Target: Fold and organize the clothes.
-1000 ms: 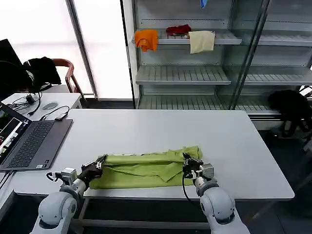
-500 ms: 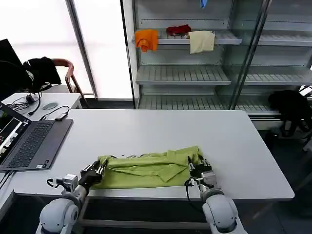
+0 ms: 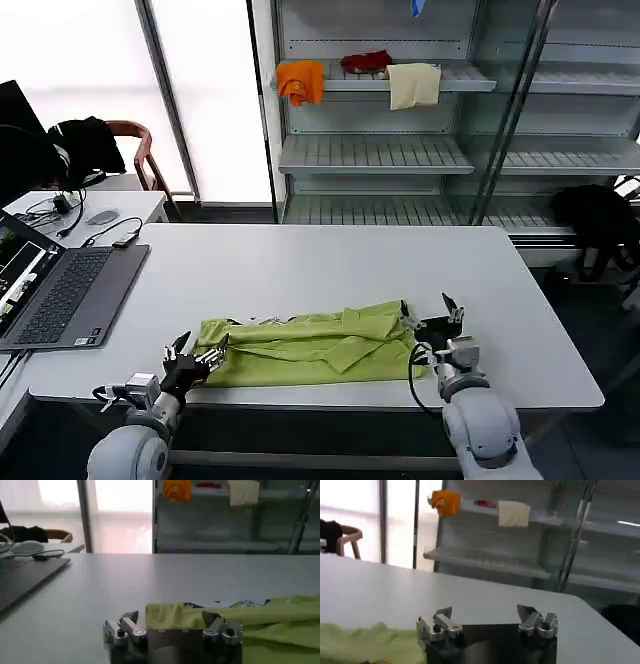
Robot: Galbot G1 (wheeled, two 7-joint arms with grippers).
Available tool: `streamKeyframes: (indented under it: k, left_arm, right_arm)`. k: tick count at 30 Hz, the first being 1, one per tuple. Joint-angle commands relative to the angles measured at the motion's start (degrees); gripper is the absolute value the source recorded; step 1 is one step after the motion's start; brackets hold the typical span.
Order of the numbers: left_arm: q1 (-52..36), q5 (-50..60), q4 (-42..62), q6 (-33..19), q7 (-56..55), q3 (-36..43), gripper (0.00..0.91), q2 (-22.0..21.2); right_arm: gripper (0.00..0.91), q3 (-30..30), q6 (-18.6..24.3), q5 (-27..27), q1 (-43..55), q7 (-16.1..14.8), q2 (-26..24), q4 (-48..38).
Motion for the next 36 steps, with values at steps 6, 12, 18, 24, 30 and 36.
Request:
streamKeyframes:
  k: [6,12,18,24,30,36]
  left_arm:
    - [2.1,-0.3,1.4,-5.1,-7.5,0.8,0.836,-2.5]
    - [1.9,-0.3,1.6,-4.4,-7.9,1.1,0.333,-3.3]
    - [2.0,-0.9,1.6,-4.3,-7.5,1.9,0.000,-3.3]
    - [1.8,-0.9,1.6,-3.9,-7.1,2.8,0.000,-3.8]
    - [1.1,-0.1,1.7,-4.2,-6.9,3.3,0.000,-4.1]
    - [1.0,2.9,1.5,-5.7,-5.8,2.2,0.000,-3.7]
  right_arm:
    - [0.907,0.0,-3.4,13.3,7.7,1.7,-5.5,1.2]
    - [0.907,-0.6,-3.4,12.9,7.8,1.4,-6.9,0.2]
    - [0.907,-0.3,-3.4,12.7,7.5,1.4,-7.1,-0.4]
    - [0.907,-0.3,-3.4,11.7,7.4,1.4,-7.1,-0.6]
    - [0.907,-0.2,-3.4,11.6,7.4,1.4,-7.4,-0.7]
    - [0.907,0.0,-3.4,11.9,7.6,1.1,-9.4,-1.0]
